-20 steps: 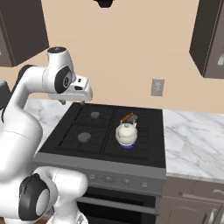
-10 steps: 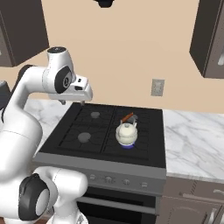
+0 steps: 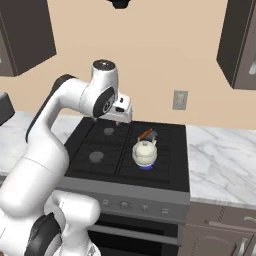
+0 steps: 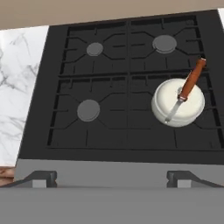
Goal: Lower the heat of the kettle.
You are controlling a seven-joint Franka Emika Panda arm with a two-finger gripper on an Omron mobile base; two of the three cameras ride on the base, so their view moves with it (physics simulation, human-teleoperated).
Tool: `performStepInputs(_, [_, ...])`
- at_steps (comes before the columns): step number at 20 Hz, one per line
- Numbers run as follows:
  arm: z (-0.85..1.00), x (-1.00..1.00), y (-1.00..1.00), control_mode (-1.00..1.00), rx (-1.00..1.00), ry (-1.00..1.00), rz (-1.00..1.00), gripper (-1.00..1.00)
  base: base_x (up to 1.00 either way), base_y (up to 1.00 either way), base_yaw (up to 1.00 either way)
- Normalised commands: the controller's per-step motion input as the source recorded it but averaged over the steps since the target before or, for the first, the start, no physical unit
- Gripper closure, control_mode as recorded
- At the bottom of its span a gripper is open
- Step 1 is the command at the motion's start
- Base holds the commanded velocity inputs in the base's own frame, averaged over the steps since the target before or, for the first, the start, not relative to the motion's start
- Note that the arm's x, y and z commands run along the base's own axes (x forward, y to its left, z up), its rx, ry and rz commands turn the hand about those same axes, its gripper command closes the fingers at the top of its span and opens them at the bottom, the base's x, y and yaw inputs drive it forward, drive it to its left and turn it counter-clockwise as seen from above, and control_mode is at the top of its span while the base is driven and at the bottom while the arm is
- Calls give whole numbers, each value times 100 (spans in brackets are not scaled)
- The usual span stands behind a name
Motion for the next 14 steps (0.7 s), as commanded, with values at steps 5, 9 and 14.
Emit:
performStepInputs(5, [-36,-47,-57,-100,8,-11,-1,-100,0,0,0])
performStepInputs(9, [-51,-33,-47,-100,4,-1,1,-100,0,0,0])
performStepInputs(14, [-56,-4,-27,-100,-8,-7,9,-100,0,0,0])
